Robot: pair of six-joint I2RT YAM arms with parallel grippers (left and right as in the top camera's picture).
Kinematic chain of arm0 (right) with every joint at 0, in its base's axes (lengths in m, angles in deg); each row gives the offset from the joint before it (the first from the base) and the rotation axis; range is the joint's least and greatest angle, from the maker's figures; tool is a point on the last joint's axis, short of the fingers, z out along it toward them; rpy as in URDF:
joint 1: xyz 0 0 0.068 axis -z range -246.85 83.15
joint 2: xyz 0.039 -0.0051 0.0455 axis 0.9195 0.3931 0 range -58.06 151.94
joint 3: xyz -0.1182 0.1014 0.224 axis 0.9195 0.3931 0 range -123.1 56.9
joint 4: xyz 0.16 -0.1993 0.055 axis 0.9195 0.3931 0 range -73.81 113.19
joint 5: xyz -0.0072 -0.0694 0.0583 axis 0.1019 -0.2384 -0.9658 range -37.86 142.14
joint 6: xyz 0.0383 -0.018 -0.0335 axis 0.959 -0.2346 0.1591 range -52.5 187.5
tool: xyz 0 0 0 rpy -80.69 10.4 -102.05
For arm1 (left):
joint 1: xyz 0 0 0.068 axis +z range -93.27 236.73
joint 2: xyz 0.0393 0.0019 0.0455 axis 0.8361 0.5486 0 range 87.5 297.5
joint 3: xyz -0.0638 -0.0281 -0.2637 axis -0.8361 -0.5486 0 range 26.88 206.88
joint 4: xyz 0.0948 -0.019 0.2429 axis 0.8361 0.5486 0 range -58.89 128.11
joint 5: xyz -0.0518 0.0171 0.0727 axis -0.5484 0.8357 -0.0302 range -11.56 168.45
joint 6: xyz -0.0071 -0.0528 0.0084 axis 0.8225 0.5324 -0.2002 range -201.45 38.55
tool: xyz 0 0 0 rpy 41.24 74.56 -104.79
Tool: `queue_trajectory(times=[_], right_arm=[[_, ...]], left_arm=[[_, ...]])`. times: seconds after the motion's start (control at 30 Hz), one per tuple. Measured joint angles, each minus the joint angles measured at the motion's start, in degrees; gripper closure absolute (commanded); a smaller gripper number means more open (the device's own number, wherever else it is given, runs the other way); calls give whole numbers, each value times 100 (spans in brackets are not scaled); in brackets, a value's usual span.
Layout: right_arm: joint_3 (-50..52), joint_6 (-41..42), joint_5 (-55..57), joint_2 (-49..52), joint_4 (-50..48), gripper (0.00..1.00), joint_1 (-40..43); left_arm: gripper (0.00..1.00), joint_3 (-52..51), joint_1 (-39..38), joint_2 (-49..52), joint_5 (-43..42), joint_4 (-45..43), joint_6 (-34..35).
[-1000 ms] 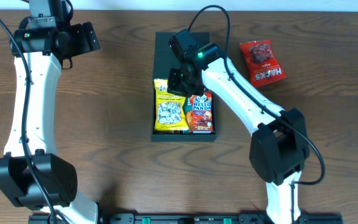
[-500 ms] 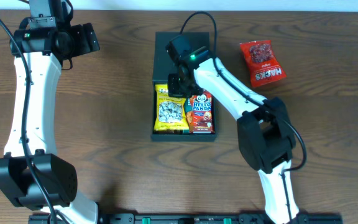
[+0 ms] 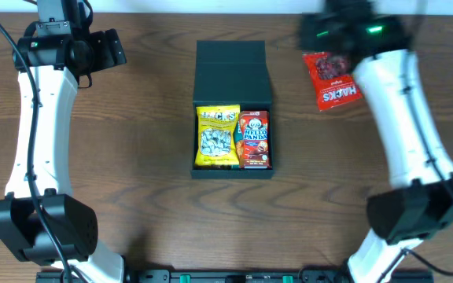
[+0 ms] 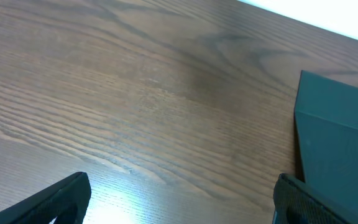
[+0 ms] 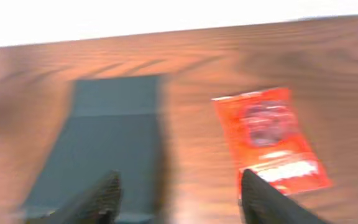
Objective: Pack container
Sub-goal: 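Grasp the red Hacks bag with the right gripper and lift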
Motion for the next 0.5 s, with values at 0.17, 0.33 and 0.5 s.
queue_trajectory(times=[0.17,0.33,0.5], right_arm=[[22,-289,-785,977,-188,14,1270],[87,-374,-1659,1895,-492,11,1919],[105,-393,-2262,2461,-817,12,2052]], left_arm=[[5,0,0,0,-2,2,0],[5,0,0,0,-2,0,0],[5,0,0,0,-2,28,0]])
